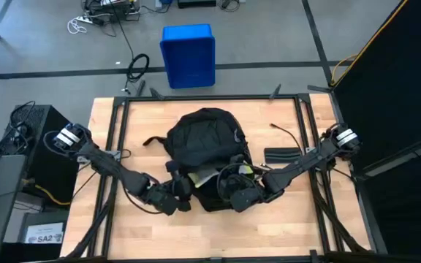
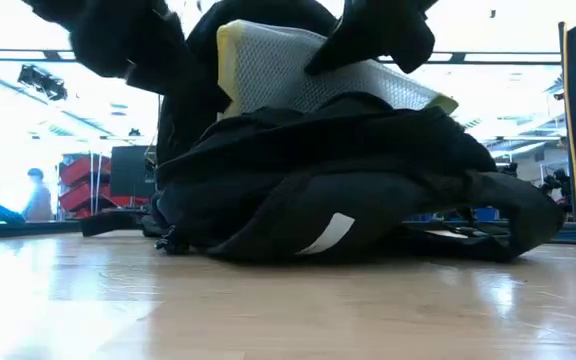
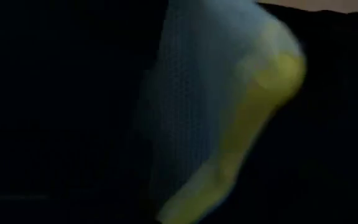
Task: Unpack backpack
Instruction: Remove the zip lock bag from the backpack
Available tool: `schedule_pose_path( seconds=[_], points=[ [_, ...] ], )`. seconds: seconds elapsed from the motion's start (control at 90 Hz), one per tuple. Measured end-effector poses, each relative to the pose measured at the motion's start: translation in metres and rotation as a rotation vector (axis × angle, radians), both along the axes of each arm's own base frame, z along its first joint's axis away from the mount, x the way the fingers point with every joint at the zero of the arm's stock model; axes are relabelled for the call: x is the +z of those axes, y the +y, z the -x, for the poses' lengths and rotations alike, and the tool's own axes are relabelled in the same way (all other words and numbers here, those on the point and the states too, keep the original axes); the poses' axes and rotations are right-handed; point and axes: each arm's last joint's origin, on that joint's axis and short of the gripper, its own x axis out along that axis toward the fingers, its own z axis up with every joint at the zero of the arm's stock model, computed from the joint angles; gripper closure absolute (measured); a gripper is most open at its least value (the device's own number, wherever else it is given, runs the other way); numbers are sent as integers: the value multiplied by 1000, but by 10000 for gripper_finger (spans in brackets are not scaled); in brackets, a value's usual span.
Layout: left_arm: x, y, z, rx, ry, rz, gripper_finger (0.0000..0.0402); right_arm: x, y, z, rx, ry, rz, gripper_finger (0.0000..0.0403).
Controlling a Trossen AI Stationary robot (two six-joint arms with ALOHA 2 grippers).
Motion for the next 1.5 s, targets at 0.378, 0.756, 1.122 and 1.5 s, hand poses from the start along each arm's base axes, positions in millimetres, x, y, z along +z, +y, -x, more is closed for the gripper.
schedule_pose_path(
  seconds=[0.378, 0.756, 1.122, 1.5],
  points=[
    [-4, 22, -13, 79, -5, -1, 168, 0, 0, 0, 3, 3, -4, 403],
    [-12, 28, -23, 33, 22, 32, 383, 0, 0, 0, 6, 4, -4, 403],
    [-1, 24, -25, 2, -28, -10, 402, 14, 15, 14, 53, -32, -24, 379],
    [22, 21, -21, -47, -114, -45, 402, 33, 36, 56, 64, -71, -169, 260]
  ],
)
